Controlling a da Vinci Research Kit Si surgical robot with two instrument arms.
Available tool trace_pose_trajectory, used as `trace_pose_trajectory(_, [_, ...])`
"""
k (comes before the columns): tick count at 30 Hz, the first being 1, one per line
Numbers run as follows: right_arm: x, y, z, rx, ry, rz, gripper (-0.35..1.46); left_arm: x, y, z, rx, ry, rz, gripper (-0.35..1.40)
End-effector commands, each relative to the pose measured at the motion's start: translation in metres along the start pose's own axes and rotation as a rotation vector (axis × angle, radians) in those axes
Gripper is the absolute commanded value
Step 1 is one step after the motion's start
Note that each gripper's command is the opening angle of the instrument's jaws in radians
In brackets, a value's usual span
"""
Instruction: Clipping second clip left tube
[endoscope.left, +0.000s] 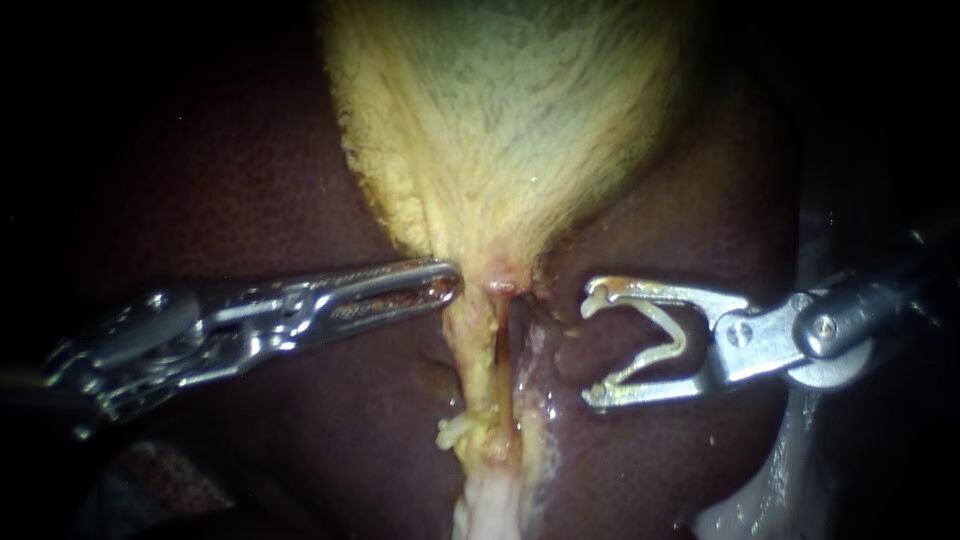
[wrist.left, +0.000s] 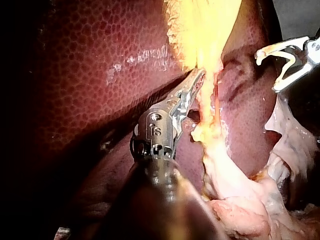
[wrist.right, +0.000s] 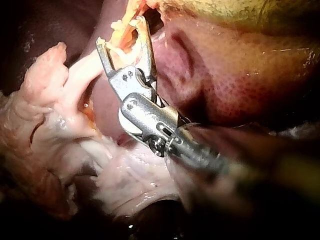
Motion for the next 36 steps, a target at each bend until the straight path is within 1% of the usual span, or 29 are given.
trace_pose_trajectory(1, [0.0, 0.0, 0.0, 0.0, 0.0, 0.0, 0.6, 0.0, 0.0, -0.0001, 0.0, 0.0, 0.0, -0.35])
trace_pose_trajectory(4, [-0.0002, -0.0002, 0.0005, 0.002, 0.001, -0.003, 0.6, 0.0, 0.0001, -0.0006, 0.002, 0.002, 0.0, -0.35])
trace_pose_trajectory(7, [-0.0007, -0.0008, 0.0017, 0.008, 0.003, -0.016, 0.6, -0.0002, 0.0003, -0.002, 0.008, 0.005, 0.0, -0.35])
trace_pose_trajectory(8, [-0.001, -0.0011, 0.0024, 0.013, 0.005, -0.003, 0.6, -0.0003, 0.0005, -0.0025, 0.011, 0.007, 0.0, -0.35])
trace_pose_trajectory(11, [-0.0018, -0.0019, 0.0048, 0.02, 0.006, 0.03, 0.6, -0.0007, 0.001, -0.0043, 0.0, 0.004, -0.001, -0.35])
trace_pose_trajectory(14, [-0.0027, -0.0023, 0.0072, 0.028, 0.008, 0.061, 0.6, -0.0009, 0.0014, -0.0059, -0.008, 0.001, -0.001, -0.35])
trace_pose_trajectory(16, [-0.0034, -0.0025, 0.0091, 0.034, 0.008, 0.085, 0.6, -0.001, 0.0015, -0.0067, -0.011, 0.0, -0.001, -0.35])
trace_pose_trajectory(19, [-0.0044, -0.0026, 0.0115, 0.036, 0.01, 0.12, 0.6, -0.0012, 0.0012, -0.007, -0.012, 0.0, -0.002, -0.35])
trace_pose_trajectory(22, [-0.0054, -0.0026, 0.0132, 0.032, 0.008, 0.142, 0.59, -0.0012, 0.0007, -0.0072, -0.014, -0.001, -0.003, -0.35])
trace_pose_trajectory(26, [-0.0069, -0.0021, 0.0149, 0.028, -0.013, 0.172, 0.58, -0.0012, 0.0003, -0.0073, -0.016, -0.002, -0.004, -0.35])
trace_pose_trajectory(29, [-0.008, -0.0014, 0.0154, 0.032, -0.052, 0.175, 0.58, -0.0012, 0.0001, -0.0076, -0.016, -0.001, -0.004, -0.35])
trace_pose_trajectory(34, [-0.01, -0.0005, 0.0158, 0.038, -0.1, 0.17, 0.56, -0.0014, -0.0002, -0.0079, -0.018, 0.002, -0.006, -0.35])
trace_pose_trajectory(36, [-0.0105, -0.0003, 0.0158, 0.043, -0.115, 0.169, 0.56, -0.0015, -0.0004, -0.008, -0.017, -0.001, -0.006, -0.35])
